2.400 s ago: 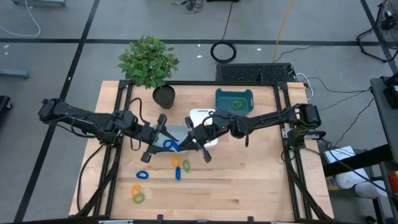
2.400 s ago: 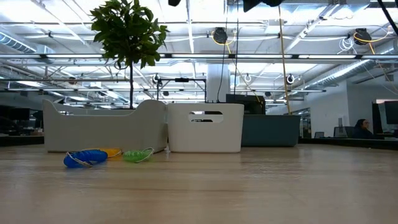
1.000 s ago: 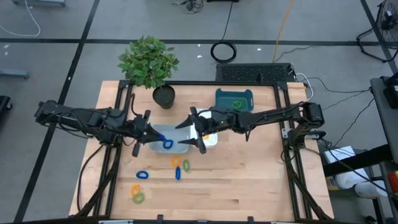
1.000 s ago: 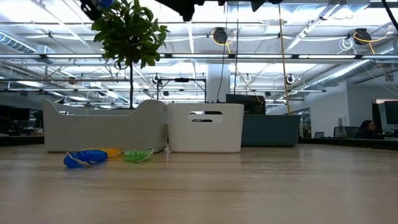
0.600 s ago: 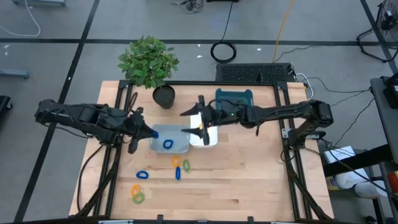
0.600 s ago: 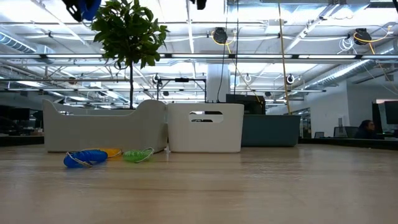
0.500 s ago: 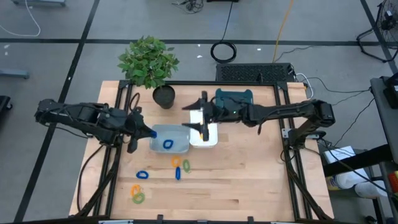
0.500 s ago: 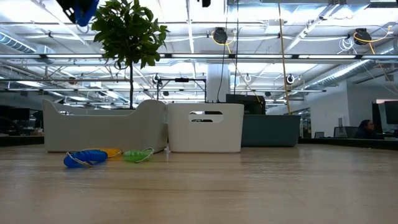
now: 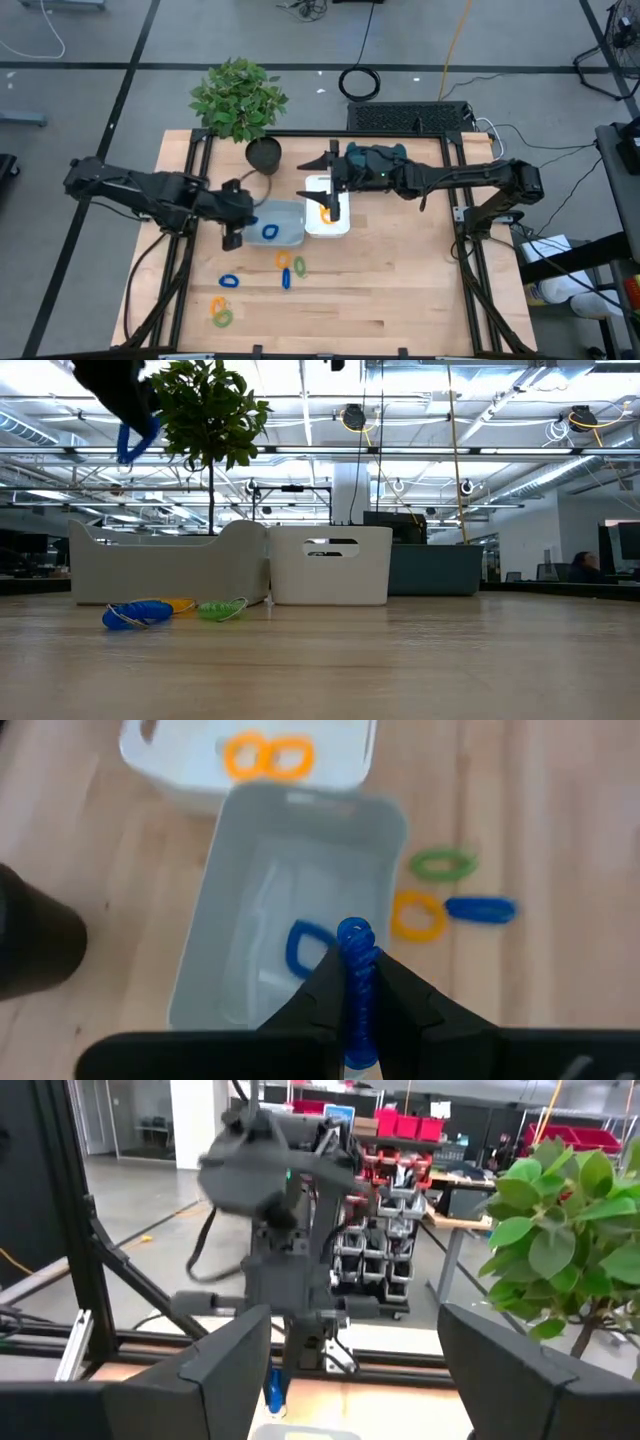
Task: Sort spring keychains
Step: Put the blue spring keychain into the gray bin
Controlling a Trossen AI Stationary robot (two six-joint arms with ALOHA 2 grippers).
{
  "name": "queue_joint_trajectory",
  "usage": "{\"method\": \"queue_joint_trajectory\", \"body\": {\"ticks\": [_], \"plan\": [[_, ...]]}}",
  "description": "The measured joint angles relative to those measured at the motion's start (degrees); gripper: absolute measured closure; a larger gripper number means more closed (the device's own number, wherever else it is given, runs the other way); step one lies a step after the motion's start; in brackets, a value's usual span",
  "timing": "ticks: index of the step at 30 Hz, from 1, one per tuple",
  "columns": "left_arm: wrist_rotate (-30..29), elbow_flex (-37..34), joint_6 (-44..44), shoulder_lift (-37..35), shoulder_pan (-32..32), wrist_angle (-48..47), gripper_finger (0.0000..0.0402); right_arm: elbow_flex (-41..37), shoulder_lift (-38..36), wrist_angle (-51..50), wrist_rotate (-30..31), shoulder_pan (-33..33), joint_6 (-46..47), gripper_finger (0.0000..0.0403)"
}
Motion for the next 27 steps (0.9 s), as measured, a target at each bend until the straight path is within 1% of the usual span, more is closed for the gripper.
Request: {"method": "queue_joint_trajectory", "body": {"ticks": [14,19,27], "plan": [[-0.9,0.0,6.2,15.2,6.6,1.0,0.0374,0.0,-0.1,0.1,0.0,0.0,-1.4,0.0129],[-0.9,0.0,7.5,19.1,8.3,2.6,0.0374,0.0,-0.2,0.1,0.0,0.0,-2.6,0.0128],[-2.2,-0.1,8.7,23.6,9.9,4.1,0.0374,0.0,-2.7,-1.1,0.0,0.0,-2.8,0.0128]]}}
